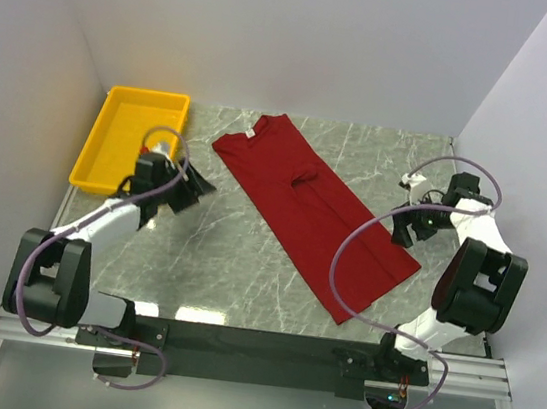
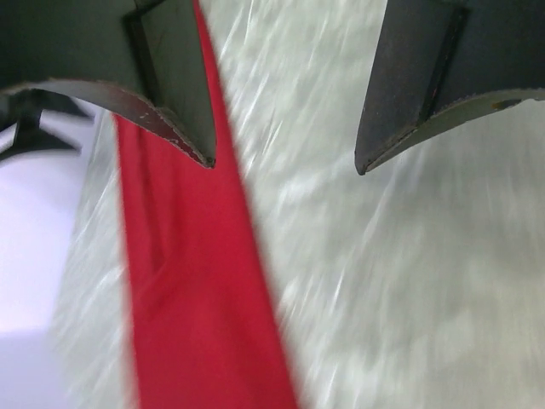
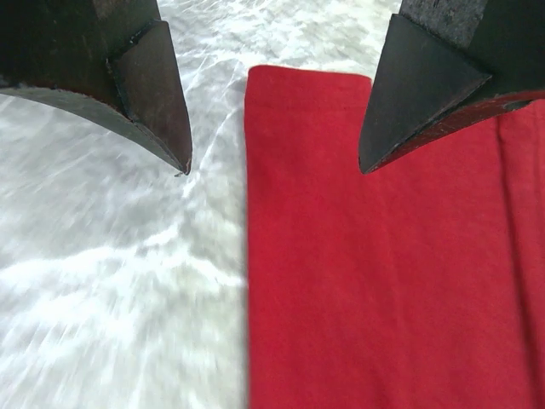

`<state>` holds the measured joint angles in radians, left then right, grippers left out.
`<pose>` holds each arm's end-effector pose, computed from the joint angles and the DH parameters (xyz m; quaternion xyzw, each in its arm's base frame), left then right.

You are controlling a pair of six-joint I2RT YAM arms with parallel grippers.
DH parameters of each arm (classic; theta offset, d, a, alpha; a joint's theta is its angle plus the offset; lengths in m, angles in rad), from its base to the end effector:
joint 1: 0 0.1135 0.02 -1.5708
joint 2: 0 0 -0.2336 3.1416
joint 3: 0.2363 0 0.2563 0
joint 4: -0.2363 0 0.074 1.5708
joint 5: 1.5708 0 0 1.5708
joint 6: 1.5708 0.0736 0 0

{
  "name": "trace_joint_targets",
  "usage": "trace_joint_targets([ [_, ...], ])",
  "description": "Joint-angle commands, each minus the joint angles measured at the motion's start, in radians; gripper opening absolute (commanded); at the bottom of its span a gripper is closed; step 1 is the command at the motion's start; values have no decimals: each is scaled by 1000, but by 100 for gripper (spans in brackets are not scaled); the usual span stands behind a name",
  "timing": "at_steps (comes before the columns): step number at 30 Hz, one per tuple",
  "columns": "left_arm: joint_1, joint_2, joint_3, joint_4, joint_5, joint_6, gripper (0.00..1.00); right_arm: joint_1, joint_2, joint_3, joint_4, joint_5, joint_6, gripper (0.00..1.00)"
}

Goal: Fold and stack the t-shirts
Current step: Fold the tshirt

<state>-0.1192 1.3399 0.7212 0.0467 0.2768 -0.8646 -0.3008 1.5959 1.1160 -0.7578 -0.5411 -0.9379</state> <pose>0.3214 -0.0587 0.1669 -0.2551 0.8338 -0.3308 0.3609 0.3163 -0.0584 0.1557 -0.3397 0.8886 0.1219 0.2831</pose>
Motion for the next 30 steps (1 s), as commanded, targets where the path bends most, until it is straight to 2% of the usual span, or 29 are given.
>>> trace_joint_targets([
  [1, -86, -56, -60, 87, 59, -88, 71, -29, 55, 38, -71, 47, -27, 85],
  [4, -201, -55, -101, 107, 56, -152, 69, -32, 76, 18, -54, 84, 13, 84],
  [8, -356, -21, -192, 259, 48, -328, 68, -32, 87, 2, -40, 105, 59, 82],
  [14, -509, 90, -272, 410, -34, -551, 67, -34, 55, -21, -41, 78, 94, 80],
  [23, -729, 301, -185, 544, -189, -827, 64, -34, -23, -73, -23, 21, 155, 80],
  [30, -789, 395, -128, 509, -267, -921, 57, -35, -91, -131, 5, 4, 180, 80],
])
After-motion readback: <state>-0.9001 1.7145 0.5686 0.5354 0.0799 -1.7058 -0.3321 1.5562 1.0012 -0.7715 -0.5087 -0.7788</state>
